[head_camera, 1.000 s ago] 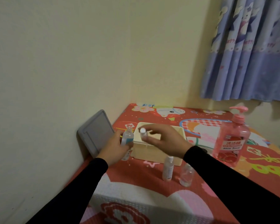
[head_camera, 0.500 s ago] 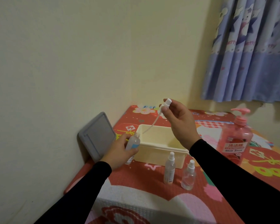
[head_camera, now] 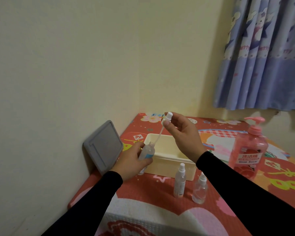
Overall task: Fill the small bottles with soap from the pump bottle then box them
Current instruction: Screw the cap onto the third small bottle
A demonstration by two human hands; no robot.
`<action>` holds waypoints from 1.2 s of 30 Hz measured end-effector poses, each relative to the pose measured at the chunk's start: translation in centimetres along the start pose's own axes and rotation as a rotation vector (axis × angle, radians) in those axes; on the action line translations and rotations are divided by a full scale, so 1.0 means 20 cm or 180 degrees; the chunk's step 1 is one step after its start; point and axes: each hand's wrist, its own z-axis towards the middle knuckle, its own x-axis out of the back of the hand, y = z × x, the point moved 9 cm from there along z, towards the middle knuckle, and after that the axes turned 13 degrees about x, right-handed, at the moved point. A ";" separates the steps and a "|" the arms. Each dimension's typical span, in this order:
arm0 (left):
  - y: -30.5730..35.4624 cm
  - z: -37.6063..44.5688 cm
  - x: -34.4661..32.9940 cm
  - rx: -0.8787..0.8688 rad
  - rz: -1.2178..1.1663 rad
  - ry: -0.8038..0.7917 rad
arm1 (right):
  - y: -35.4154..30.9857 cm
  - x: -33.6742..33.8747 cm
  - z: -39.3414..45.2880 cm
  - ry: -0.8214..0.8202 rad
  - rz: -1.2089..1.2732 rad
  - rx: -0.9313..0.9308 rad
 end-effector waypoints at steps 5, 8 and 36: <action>0.08 -0.02 -0.02 -0.0108 -0.0025 -0.0038 | 0.05 -0.06 -0.04 -0.0264 -0.0036 -0.0121; 0.10 -0.02 -0.04 -0.0141 -0.0120 -0.0160 | 0.07 -0.06 -0.06 -0.0410 -0.0100 -0.0209; 0.21 -0.06 -0.09 -0.0090 -0.1370 -0.1003 | 0.13 -0.07 -0.12 -0.0634 0.0954 -0.0879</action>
